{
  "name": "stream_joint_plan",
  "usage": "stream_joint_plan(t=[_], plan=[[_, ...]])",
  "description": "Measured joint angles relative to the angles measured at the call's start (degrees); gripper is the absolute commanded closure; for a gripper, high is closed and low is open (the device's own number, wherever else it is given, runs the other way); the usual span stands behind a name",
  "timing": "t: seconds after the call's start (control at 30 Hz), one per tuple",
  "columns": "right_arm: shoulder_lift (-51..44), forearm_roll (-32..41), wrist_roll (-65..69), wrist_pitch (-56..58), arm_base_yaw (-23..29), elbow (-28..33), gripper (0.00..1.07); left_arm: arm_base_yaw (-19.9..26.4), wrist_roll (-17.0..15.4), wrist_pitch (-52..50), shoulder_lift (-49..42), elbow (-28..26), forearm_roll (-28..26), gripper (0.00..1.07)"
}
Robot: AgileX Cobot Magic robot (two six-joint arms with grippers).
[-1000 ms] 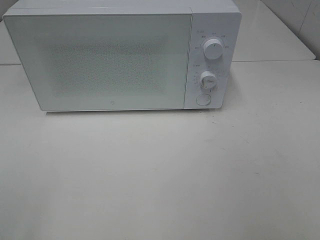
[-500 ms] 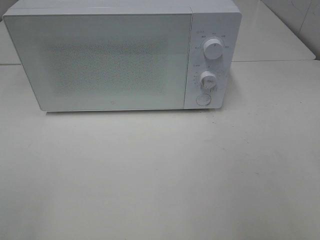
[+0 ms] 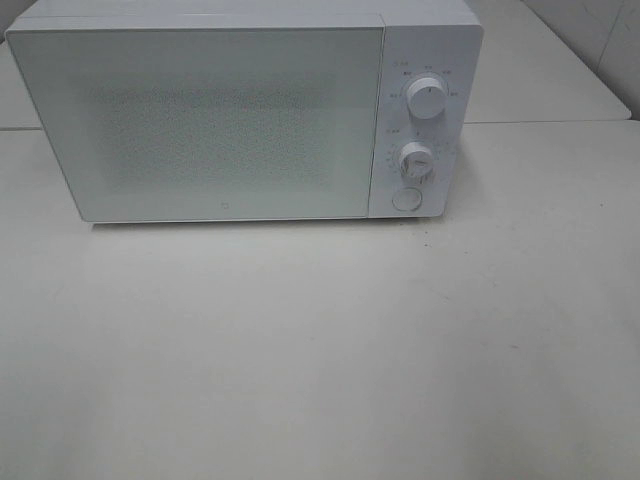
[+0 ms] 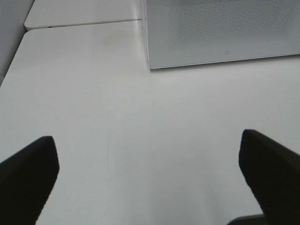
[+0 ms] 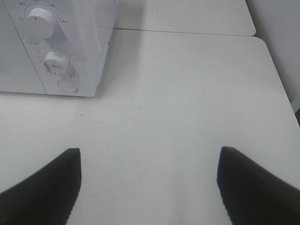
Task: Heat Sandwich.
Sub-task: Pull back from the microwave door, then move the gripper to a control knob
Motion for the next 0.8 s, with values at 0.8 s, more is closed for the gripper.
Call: stream_joint_plan(t=[0.8], plan=[[23.6,0.6,0.8,-25.8,0.0,0.0,0.31,0.0,0.0,0.0,0.0,0.0,0.0,0.05]])
